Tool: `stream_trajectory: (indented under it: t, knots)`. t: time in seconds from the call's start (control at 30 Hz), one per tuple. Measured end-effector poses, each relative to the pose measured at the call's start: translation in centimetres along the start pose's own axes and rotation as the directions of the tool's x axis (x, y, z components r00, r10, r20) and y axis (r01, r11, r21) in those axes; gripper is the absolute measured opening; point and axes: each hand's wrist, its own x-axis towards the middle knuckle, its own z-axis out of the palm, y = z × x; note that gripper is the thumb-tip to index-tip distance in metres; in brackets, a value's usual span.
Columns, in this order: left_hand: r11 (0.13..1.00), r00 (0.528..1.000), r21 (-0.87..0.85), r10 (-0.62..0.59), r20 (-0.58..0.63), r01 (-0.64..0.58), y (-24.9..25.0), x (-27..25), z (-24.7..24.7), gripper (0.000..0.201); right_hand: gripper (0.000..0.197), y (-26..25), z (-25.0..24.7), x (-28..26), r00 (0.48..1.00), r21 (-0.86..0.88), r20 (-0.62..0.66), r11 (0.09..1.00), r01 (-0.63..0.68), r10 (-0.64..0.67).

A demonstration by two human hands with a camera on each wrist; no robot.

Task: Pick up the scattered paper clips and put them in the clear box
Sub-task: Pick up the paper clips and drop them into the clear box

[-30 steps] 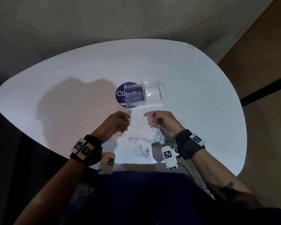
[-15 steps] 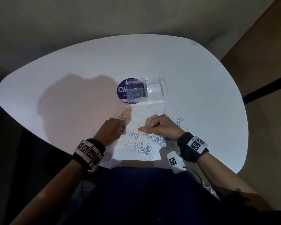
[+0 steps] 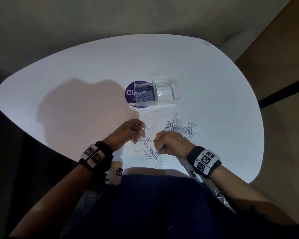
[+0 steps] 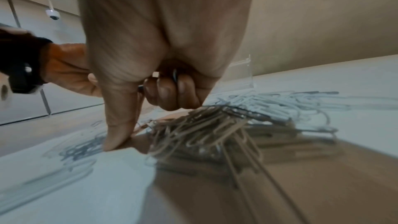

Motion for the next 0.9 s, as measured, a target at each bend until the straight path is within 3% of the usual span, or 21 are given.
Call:
stream_trajectory:
  t: [0.17,0.23,0.3,0.4,0.47,0.53,0.67,0.8,0.9]
  knots:
    - [0.993,0.997,0.083,-0.08,-0.008,0.08,-0.6,0.6,1.4,0.024,0.014,0.6,-0.6,-0.2,0.998,0.103,-0.032,0.994,-0.045,0.049]
    - [0.945,1.0,0.325,-0.026,0.008,0.022,-0.8,0.5,1.9,0.027,0.015,0.5,-1.4,-0.7,0.992,0.289,-0.086,0.955,-0.062,0.09]
    - [0.792,0.993,0.599,0.077,0.094,-0.118,-1.4,0.4,2.3,0.025,0.014,0.2,-2.2,-1.4,0.973,0.522,-0.118,0.846,-0.108,0.197]
    - [0.553,0.966,0.793,0.126,0.224,-0.256,-2.5,0.3,2.8,0.022,0.011,0.4,-2.7,-2.0,0.94,0.807,-0.064,0.571,-0.149,0.336]
    - [0.328,0.946,0.888,0.14,0.293,-0.323,-3.3,0.5,3.2,0.034,0.013,0.6,-3.0,-2.0,0.921,0.897,-0.041,0.42,-0.137,0.387]
    - [0.211,0.934,0.914,0.164,0.317,-0.347,-3.6,0.7,3.8,0.04,0.017,0.7,-3.3,-2.1,0.9,0.931,-0.032,0.341,-0.132,0.435]
    - [0.207,0.936,0.924,0.217,0.278,-0.322,-3.6,1.1,4.6,0.022,0.029,0.3,-3.5,-1.9,0.867,0.963,-0.032,0.249,-0.108,0.497]
    - [0.268,0.948,0.922,0.225,0.224,-0.281,-3.4,1.4,4.9,0.011,0.047,0.4,-3.6,-1.8,0.786,0.958,0.019,0.212,-0.19,0.618]
    - [0.317,0.949,0.914,0.264,0.171,-0.253,-3.3,1.5,4.6,0.01,0.057,0.6,-3.5,-1.7,0.787,0.966,0.029,0.185,-0.18,0.616]
